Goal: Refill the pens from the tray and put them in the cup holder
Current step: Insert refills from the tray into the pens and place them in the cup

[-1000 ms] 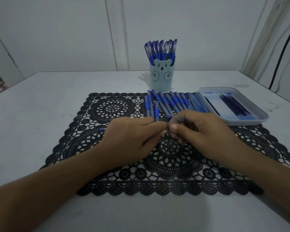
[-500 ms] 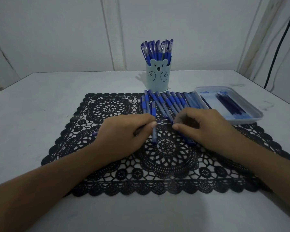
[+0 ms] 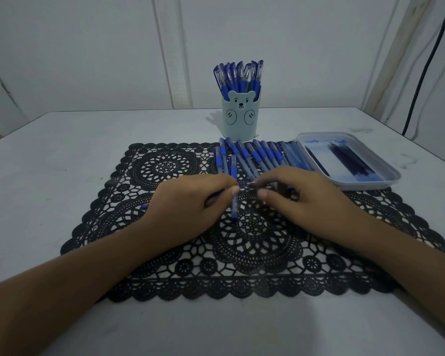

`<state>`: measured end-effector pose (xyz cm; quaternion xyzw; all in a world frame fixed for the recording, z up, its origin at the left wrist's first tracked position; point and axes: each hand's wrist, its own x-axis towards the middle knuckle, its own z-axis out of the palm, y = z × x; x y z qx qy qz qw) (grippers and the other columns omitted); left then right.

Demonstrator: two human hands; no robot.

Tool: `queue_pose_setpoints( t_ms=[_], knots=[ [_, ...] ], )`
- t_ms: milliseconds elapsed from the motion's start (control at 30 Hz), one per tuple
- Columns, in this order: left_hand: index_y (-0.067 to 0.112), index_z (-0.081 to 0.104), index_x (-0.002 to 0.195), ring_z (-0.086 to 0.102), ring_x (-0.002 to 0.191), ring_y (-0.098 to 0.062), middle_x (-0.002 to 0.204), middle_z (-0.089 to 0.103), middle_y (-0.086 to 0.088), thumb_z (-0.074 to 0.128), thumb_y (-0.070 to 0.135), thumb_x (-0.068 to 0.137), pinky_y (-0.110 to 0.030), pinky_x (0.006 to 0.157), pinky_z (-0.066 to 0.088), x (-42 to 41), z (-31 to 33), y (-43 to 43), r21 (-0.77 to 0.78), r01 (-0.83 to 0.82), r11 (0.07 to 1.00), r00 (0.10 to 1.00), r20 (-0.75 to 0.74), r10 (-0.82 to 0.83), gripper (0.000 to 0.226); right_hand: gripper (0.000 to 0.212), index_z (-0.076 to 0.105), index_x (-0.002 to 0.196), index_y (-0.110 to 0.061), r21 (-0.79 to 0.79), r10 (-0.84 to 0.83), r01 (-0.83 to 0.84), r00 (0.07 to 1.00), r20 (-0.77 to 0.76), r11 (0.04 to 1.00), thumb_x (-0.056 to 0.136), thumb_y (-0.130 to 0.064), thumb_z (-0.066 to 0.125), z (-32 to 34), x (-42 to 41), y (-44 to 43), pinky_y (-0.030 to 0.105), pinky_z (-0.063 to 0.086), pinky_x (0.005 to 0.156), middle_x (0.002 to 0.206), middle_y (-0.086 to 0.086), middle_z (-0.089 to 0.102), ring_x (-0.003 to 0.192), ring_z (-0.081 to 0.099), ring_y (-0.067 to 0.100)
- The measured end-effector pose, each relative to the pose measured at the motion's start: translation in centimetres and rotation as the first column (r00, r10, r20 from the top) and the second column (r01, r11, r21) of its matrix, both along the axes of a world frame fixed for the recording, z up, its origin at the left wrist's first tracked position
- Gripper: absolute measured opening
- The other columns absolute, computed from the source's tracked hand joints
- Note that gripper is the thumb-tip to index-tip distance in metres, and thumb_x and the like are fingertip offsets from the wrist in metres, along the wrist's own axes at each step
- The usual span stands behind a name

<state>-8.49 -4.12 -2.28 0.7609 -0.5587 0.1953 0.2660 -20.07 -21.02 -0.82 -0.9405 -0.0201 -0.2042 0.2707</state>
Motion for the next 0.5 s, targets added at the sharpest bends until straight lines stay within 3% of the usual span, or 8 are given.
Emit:
queue_pose_setpoints(
  t_ms=[67,200,300,367,433,500],
  knots=[
    [0.025,0.067,0.094,0.059,0.06,-0.005,0.073,0.067,0.009,0.041,0.039,0.092,-0.029,0.047,0.048,-0.1,0.1,-0.1,0.009,0.009,1.0,1.0,0.021,-0.009,0.029,0.014,0.062,0.098,-0.034,0.123,-0.017,0.015,1.0,0.015,0.992,0.084,-0.034,0.058,0.2,-0.1,0.5,0.002,0.038,0.074,0.085,-0.028,0.057,0.087,0.054,-0.012],
    [0.026,0.066,0.096,0.057,0.06,-0.001,0.075,0.067,0.012,0.042,0.041,0.091,-0.026,0.045,0.047,-0.5,0.1,-0.1,0.03,0.025,0.999,0.999,0.044,-0.027,0.029,0.006,0.063,0.083,-0.034,0.102,-0.035,0.032,0.999,0.023,0.994,0.084,-0.029,0.06,0.3,-0.1,1.0,0.008,0.043,0.071,0.081,-0.021,0.062,0.083,0.056,-0.004],
    [0.025,0.064,0.102,0.05,0.054,0.001,0.066,0.061,0.012,0.041,0.04,0.091,-0.011,0.046,0.039,-0.1,0.0,-0.1,-0.006,-0.021,1.0,1.0,0.018,0.021,0.03,0.013,0.059,0.077,-0.031,0.251,-0.122,0.11,0.992,0.03,0.962,0.087,-0.024,0.055,0.9,-0.1,-0.6,0.004,0.042,0.061,0.075,-0.013,0.062,0.067,0.055,-0.005],
    [0.024,0.063,0.105,0.048,0.055,0.003,0.058,0.049,0.018,0.038,0.041,0.091,-0.01,0.049,0.037,0.0,0.0,-0.2,-0.041,-0.097,0.994,0.995,-0.021,0.097,0.033,0.018,0.058,0.075,-0.026,0.466,-0.248,0.186,0.966,0.074,0.865,0.09,-0.018,0.052,1.3,0.2,-2.4,0.01,0.042,0.054,0.07,-0.008,0.061,0.06,0.053,0.001],
    [0.025,0.06,0.109,0.049,0.057,0.006,0.058,0.043,0.022,0.038,0.041,0.092,-0.01,0.049,0.035,-0.1,0.0,-0.3,-0.042,-0.209,0.977,0.975,-0.084,0.205,0.032,0.019,0.058,0.072,-0.02,0.692,-0.42,0.23,0.9,0.115,0.685,0.088,-0.012,0.053,1.7,0.5,-4.5,0.018,0.04,0.053,0.064,-0.007,0.059,0.057,0.05,0.006],
    [0.027,0.058,0.107,0.049,0.058,0.003,0.06,0.048,0.018,0.04,0.035,0.093,-0.011,0.049,0.03,-0.1,0.0,-0.3,-0.012,-0.278,0.96,0.947,-0.168,0.272,0.024,0.014,0.058,0.072,-0.017,0.707,-0.572,0.299,0.8,0.18,0.641,0.084,-0.01,0.054,1.8,0.4,-6.0,0.023,0.044,0.059,0.063,-0.008,0.058,0.059,0.051,0.007]
  ],
)
